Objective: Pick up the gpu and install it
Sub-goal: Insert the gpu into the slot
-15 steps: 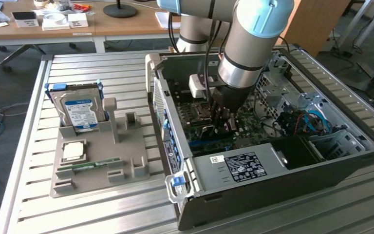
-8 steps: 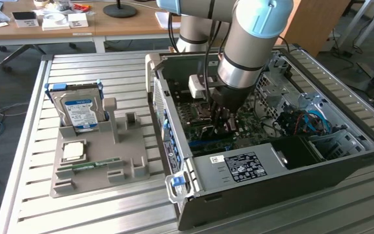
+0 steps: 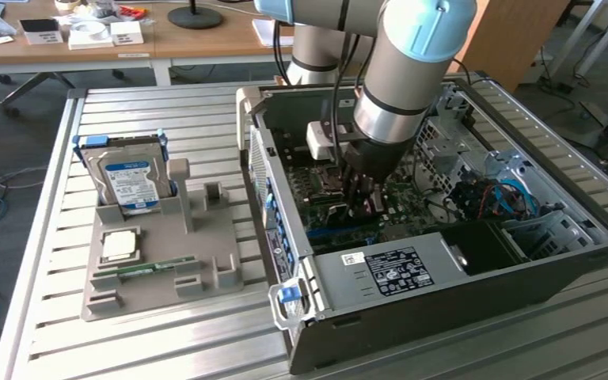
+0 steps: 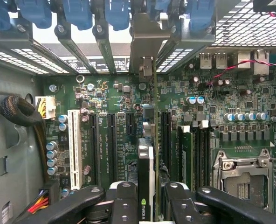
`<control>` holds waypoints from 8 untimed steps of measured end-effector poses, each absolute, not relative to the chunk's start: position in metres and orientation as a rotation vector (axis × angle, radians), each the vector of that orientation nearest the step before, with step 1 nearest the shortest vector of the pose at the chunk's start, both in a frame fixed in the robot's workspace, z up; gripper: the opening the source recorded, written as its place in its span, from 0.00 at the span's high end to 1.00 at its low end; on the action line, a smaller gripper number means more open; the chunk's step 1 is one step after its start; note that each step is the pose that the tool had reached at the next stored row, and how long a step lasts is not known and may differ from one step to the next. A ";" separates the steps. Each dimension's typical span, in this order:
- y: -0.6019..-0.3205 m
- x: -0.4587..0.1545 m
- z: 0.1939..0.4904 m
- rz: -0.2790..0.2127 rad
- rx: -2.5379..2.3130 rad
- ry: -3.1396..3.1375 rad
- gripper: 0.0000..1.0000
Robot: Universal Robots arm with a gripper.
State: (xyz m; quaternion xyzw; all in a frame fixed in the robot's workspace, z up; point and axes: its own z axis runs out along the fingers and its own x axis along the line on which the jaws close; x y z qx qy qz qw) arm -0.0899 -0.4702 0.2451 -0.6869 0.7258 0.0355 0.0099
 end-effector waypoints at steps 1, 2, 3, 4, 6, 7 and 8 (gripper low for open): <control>-0.470 -0.090 0.246 0.111 -2.144 2.266 0.73; -0.470 -0.090 0.246 0.111 -2.144 2.266 0.73; -0.470 -0.090 0.247 0.111 -2.144 2.266 0.73; -0.470 -0.090 0.247 0.111 -2.145 2.266 0.73; -0.470 -0.090 0.247 0.111 -2.145 2.266 0.73; -0.470 -0.090 0.247 0.110 -2.145 2.266 0.73; -0.470 -0.090 0.246 0.110 -2.145 2.266 0.73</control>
